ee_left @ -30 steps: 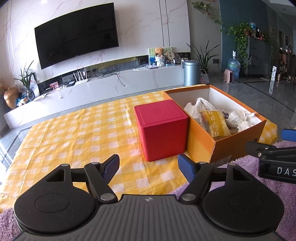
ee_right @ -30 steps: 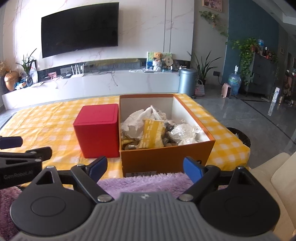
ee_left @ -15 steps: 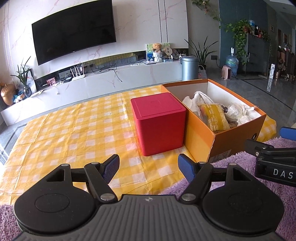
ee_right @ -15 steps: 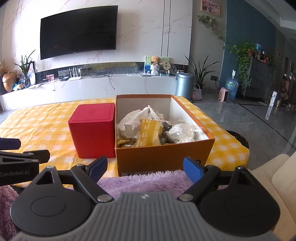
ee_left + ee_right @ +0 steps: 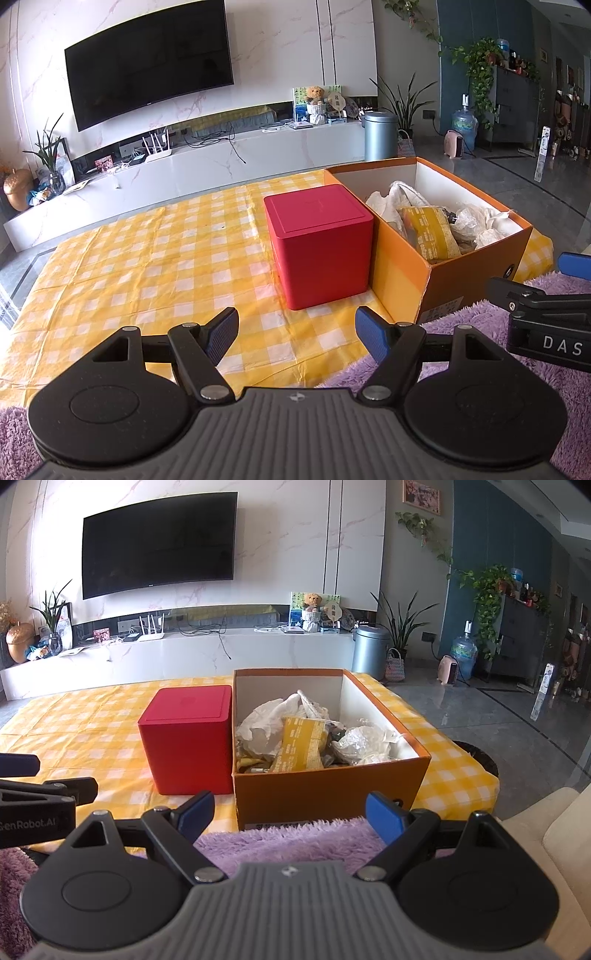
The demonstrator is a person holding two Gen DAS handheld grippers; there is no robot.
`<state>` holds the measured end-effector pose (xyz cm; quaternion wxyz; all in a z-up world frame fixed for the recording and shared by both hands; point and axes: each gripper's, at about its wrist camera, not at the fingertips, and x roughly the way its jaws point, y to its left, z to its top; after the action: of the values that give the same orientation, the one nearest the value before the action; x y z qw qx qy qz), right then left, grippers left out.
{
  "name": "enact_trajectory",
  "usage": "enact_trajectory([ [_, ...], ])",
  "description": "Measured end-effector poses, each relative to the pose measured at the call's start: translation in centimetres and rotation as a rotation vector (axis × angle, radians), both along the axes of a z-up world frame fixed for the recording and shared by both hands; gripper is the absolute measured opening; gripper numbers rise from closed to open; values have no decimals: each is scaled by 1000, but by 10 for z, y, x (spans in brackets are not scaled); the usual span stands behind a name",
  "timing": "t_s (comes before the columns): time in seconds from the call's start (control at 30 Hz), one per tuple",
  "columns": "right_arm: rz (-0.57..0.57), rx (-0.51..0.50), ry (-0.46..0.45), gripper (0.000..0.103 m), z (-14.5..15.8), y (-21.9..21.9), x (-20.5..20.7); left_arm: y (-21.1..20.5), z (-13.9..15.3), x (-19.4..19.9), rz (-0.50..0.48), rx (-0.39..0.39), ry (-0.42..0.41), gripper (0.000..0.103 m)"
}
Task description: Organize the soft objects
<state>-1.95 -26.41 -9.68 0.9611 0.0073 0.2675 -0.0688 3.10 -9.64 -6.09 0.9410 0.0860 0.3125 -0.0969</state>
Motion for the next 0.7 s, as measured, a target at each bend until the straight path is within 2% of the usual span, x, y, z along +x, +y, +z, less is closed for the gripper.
enact_trajectory([
  [0.7, -3, -1, 4, 87, -1, 2, 1, 2, 0, -1, 5, 1, 3, 85],
])
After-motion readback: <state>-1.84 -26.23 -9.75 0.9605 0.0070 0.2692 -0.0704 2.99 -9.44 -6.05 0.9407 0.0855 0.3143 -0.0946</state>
